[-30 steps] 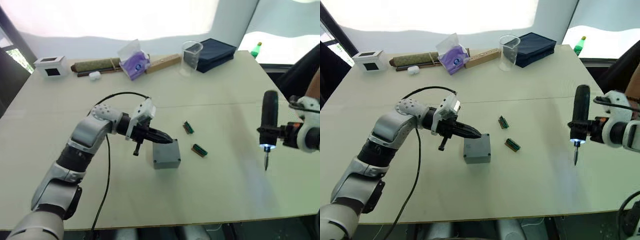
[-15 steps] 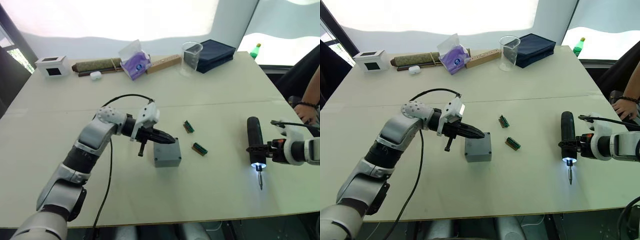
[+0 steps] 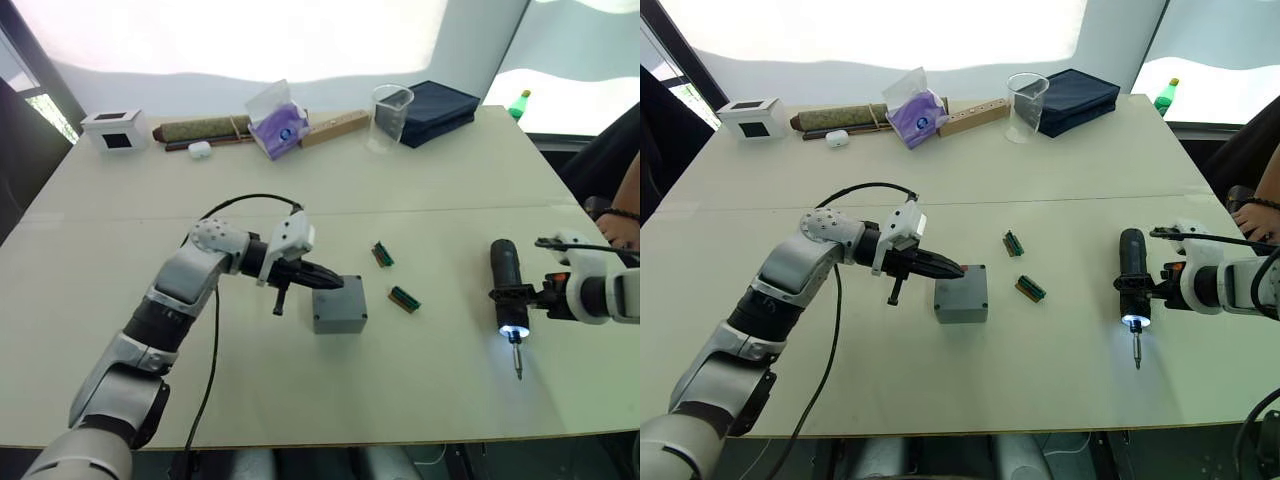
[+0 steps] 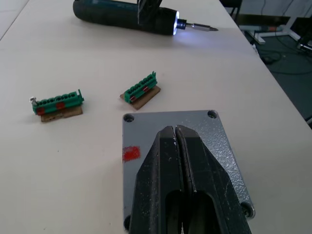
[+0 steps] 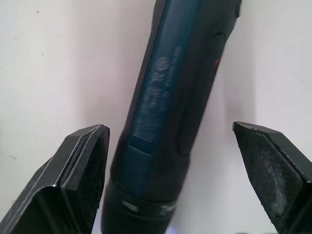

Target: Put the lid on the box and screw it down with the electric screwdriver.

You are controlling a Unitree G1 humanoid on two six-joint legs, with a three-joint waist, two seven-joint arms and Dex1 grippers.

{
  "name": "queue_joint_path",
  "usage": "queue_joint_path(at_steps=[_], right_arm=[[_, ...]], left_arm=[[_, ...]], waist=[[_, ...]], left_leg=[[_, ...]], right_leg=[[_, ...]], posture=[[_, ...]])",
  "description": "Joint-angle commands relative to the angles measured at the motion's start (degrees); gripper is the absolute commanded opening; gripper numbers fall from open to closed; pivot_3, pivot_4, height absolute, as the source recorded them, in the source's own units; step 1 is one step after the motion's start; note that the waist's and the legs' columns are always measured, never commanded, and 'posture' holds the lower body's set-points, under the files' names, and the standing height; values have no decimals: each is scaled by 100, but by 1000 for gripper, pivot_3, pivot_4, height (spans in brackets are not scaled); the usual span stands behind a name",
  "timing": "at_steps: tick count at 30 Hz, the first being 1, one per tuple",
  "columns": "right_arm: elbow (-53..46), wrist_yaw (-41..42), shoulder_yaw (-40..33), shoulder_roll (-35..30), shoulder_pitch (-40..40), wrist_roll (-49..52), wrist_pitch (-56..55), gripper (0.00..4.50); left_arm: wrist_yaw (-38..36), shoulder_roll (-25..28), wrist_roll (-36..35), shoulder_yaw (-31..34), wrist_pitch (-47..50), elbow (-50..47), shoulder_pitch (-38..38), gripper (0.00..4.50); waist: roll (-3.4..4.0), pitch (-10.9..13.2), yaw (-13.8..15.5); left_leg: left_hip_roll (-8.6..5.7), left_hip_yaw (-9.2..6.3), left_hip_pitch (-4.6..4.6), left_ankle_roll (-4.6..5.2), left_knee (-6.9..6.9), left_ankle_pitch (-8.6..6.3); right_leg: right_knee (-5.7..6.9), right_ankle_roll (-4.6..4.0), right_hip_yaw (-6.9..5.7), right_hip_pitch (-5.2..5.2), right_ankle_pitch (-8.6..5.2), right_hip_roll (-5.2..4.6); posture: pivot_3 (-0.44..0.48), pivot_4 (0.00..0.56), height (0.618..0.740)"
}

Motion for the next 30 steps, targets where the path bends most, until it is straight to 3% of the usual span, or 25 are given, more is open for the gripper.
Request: queue_joint_path(at_steps=[1,5,10,12,17,18,21,30], right_arm=[[-911,225,-255,-617,-450,-70,-15,4421],[-1374,333,-111,-574,-793,-70,8,4421],[-2557,656,-141,481,-1026,724,-207,4421],[-3037,809,-113,746,-692,933,-308,4421],[-4163,1388,461,710,348,764,-1188,4421],[-4292,1435,831,786,552,584,-1411,4421],[-4248,1368,1703,1106,792,55,-1893,4421],[-3704,1539,2502,1619,718,-505,-2376,4421]], left_arm=[[107,104,-3,314,-106,146,-223,0],[198,119,76,376,-193,385,-334,0],[378,207,453,352,-590,923,-431,0],[376,288,611,261,-694,948,-315,0],[356,433,790,138,-690,742,58,0],[401,455,830,123,-647,666,200,0],[485,455,839,63,-448,356,522,0],[592,210,817,-81,-214,-2,615,0]], waist=[[9,6,-1],[0,5,-8],[-1,4,-19],[-2,5,-2],[-3,5,50],[-4,6,55],[-20,-1,25],[-24,1,7]], left_leg=[[0,2,-1,0,-3,0],[1,-5,0,1,-5,-1],[1,-6,-1,1,-4,-1],[1,-10,-1,1,-5,-1],[1,-7,-12,0,-1,0],[1,-7,-14,0,2,0],[1,-11,-8,-1,12,1],[1,-14,-3,-8,20,5]], right_leg=[[0,0,1,-3,0,-2],[1,-1,-6,-3,-1,1],[6,-2,-6,-4,0,2],[6,-2,-8,-4,0,4],[0,-2,-18,-4,0,-7],[0,-2,-18,-4,0,-7],[7,-1,-20,5,0,-6],[18,-1,-20,9,0,-2]], posture=[[0,150,740],[0,150,740],[0,150,740],[0,150,740],[0,150,740],[0,150,740],[0,150,740],[0,150,740]])
